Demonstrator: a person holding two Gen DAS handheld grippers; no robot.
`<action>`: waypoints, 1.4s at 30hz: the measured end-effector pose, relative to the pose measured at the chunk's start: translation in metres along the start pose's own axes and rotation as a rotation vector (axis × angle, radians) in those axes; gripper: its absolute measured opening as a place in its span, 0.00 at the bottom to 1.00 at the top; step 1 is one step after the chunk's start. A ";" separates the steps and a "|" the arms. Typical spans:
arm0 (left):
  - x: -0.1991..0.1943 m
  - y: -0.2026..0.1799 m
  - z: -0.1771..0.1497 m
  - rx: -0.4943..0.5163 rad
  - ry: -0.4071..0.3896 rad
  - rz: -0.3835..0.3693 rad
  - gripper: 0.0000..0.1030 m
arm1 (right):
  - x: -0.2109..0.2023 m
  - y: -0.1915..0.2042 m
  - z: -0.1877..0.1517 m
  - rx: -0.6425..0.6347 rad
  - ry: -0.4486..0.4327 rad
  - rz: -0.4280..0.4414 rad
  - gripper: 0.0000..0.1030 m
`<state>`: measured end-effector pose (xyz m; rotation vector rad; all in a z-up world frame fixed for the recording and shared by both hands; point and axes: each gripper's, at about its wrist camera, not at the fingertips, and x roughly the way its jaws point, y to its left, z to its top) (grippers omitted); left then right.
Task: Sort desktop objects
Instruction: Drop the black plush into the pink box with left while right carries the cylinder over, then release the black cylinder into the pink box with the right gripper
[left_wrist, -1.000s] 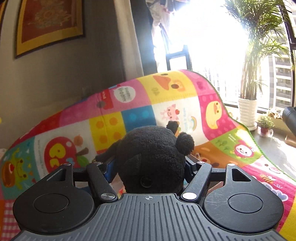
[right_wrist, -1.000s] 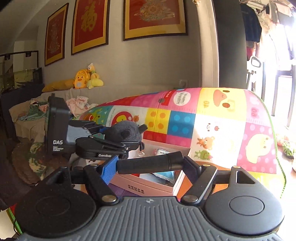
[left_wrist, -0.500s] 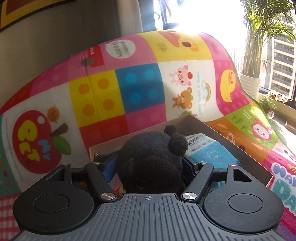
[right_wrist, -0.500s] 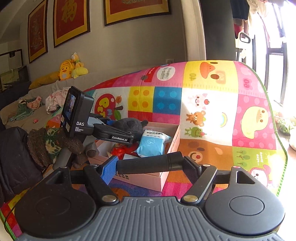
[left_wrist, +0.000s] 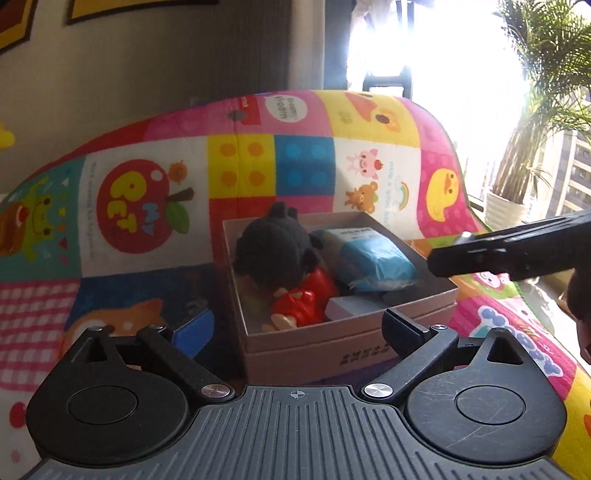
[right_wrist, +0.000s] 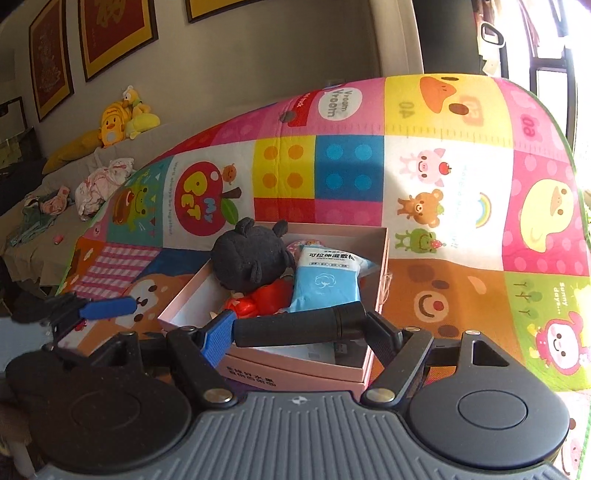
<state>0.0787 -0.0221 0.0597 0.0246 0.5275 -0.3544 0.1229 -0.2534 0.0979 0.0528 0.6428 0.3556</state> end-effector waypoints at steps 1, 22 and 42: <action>-0.002 0.001 -0.008 -0.016 0.010 -0.018 0.98 | 0.009 0.003 0.002 0.011 0.015 -0.007 0.74; -0.017 0.038 -0.045 -0.217 -0.030 -0.043 1.00 | 0.131 0.073 0.053 -0.102 0.093 -0.059 0.52; -0.013 0.040 -0.048 -0.217 -0.016 -0.039 1.00 | 0.062 0.049 0.015 -0.117 0.037 0.019 0.43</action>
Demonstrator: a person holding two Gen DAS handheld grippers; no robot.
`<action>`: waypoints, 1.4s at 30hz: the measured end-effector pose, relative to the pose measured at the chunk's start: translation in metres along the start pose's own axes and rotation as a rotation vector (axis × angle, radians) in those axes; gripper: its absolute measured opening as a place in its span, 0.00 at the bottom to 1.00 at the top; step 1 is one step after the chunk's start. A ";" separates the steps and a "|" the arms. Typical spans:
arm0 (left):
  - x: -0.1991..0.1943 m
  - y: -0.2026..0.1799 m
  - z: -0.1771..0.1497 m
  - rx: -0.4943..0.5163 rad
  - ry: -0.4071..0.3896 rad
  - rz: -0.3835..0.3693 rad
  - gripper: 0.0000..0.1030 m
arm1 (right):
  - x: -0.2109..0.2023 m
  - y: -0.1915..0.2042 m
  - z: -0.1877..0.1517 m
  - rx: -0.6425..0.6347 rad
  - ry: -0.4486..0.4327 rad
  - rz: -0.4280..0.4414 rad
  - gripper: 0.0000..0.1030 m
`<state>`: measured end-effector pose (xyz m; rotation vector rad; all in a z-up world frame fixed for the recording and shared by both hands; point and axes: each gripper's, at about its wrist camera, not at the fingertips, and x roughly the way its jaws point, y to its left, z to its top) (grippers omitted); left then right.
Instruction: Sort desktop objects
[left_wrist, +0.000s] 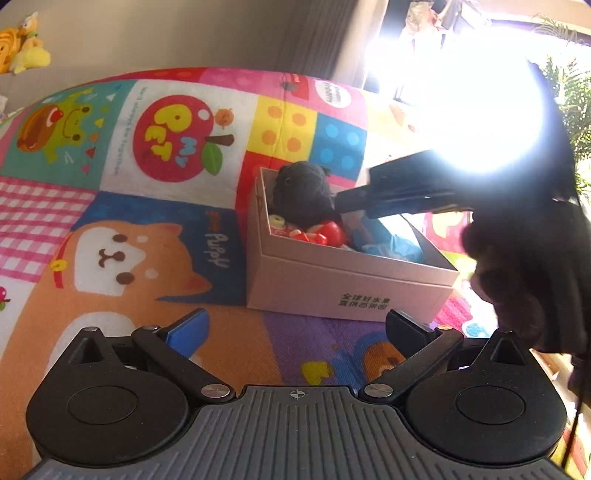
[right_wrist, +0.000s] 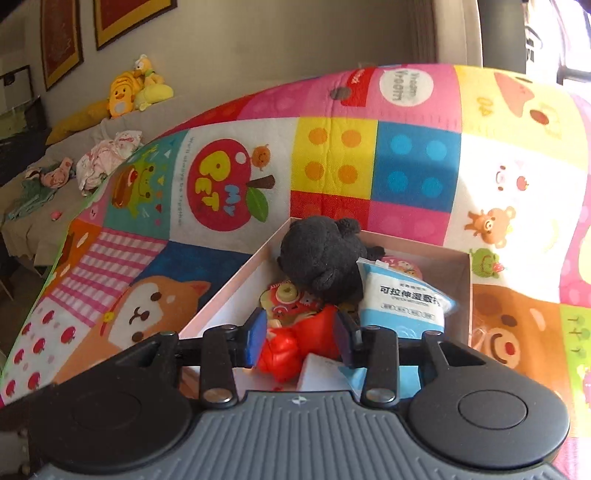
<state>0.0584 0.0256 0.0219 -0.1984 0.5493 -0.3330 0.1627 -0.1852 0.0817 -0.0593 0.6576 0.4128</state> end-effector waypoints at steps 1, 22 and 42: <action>0.001 0.000 0.000 0.002 0.002 0.005 1.00 | -0.013 -0.002 -0.008 -0.026 -0.008 -0.009 0.47; -0.010 -0.040 0.000 0.127 0.079 0.243 1.00 | -0.013 -0.049 -0.085 -0.102 -0.024 -0.409 0.79; 0.017 -0.047 -0.036 0.100 0.144 0.346 1.00 | -0.036 -0.025 -0.136 0.179 0.042 -0.311 1.00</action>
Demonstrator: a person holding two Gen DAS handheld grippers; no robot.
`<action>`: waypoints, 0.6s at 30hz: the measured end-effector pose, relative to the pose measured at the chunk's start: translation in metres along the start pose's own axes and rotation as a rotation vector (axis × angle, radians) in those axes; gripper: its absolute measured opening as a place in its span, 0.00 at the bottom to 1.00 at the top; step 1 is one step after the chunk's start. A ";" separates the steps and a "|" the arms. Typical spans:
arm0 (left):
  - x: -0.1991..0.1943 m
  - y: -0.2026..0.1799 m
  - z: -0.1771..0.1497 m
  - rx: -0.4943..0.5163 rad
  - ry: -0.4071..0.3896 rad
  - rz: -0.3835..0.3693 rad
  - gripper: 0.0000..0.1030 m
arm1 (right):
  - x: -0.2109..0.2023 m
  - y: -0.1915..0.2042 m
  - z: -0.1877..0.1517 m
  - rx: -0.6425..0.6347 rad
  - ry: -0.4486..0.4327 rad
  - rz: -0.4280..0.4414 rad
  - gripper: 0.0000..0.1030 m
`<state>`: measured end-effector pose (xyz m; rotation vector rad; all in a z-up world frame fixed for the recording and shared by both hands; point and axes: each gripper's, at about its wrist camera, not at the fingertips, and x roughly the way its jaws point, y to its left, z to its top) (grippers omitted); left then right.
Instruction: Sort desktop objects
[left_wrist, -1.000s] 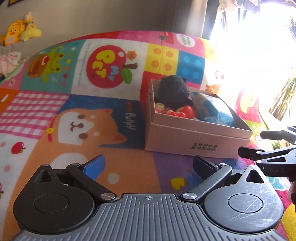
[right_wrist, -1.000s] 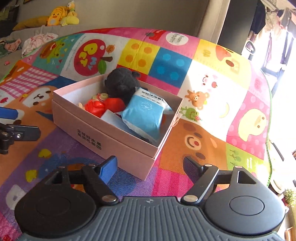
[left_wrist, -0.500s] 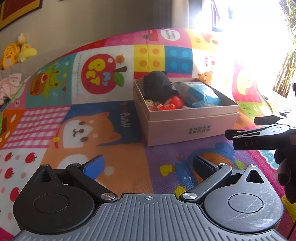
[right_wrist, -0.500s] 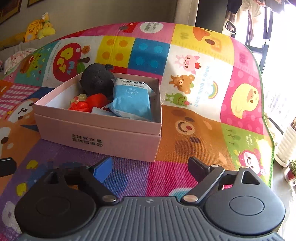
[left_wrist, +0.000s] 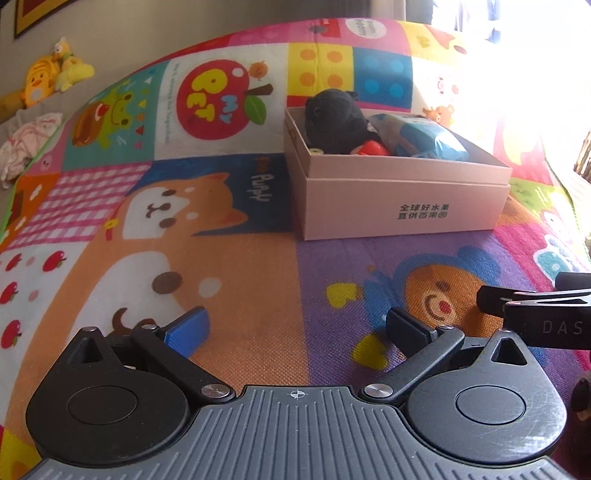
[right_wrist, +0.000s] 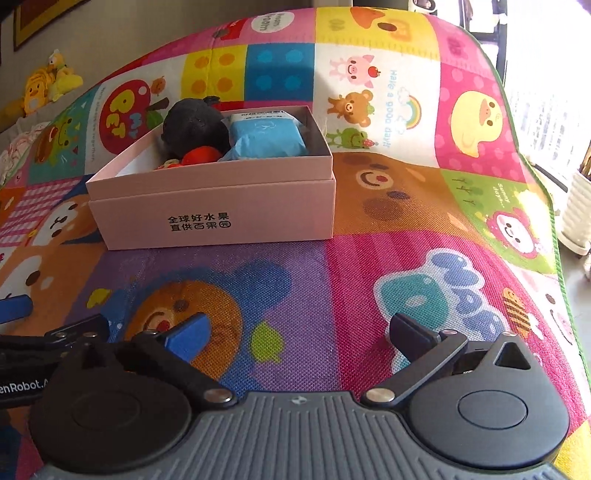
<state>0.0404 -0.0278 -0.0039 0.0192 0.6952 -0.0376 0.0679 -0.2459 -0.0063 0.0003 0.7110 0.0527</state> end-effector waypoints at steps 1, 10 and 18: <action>0.000 0.000 -0.001 0.003 -0.002 0.002 1.00 | -0.001 0.004 -0.001 -0.009 -0.003 -0.023 1.00; 0.000 0.000 -0.001 0.001 -0.001 0.000 1.00 | -0.002 0.002 -0.004 0.004 -0.017 -0.027 1.00; 0.000 -0.001 -0.001 0.005 0.000 0.003 1.00 | -0.002 0.005 -0.004 0.006 -0.017 -0.026 1.00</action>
